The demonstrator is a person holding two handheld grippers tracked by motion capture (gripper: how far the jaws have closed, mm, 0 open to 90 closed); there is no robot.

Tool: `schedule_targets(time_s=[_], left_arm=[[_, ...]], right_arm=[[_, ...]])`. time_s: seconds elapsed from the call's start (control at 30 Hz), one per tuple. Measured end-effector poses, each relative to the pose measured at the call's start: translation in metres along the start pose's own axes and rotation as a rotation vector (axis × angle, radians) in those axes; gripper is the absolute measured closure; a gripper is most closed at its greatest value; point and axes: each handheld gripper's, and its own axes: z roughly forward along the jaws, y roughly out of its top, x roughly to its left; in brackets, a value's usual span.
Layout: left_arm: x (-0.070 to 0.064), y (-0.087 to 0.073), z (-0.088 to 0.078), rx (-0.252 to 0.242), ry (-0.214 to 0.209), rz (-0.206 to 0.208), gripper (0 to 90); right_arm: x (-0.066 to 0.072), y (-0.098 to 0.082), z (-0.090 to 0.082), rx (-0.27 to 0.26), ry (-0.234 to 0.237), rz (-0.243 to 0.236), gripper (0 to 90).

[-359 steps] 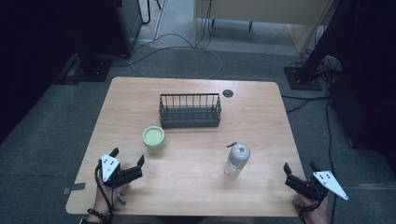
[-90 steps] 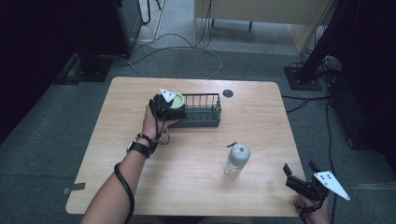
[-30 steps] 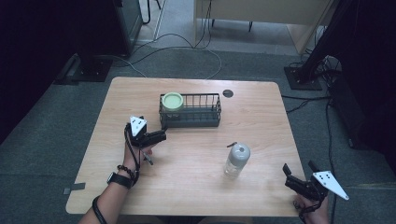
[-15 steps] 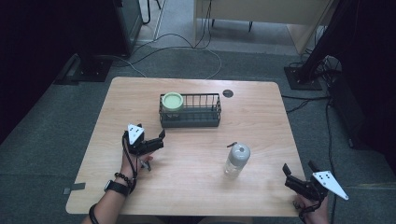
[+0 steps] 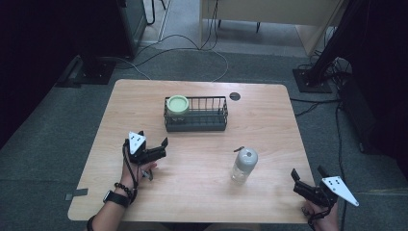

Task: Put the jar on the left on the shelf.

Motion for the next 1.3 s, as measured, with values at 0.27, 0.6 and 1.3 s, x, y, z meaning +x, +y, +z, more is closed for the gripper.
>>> schedule_targets(time_s=[0.27,0.6,1.3], left_arm=[[0.008,-0.003,-0.012,-0.014,0.014,-0.015,0.0],[0.018,-0.005,-0.025,-0.023,0.033,-0.027,0.0],[0.035,-0.010,-0.047,-0.029,0.064,-0.035,0.0]], right_arm=[[0.000,0.000,0.000,0.000,-0.001,-0.001,0.1],[0.000,0.000,0.000,0.002,-0.002,-0.002,0.1],[0.001,0.000,0.000,0.004,-0.005,-0.003,0.1]])
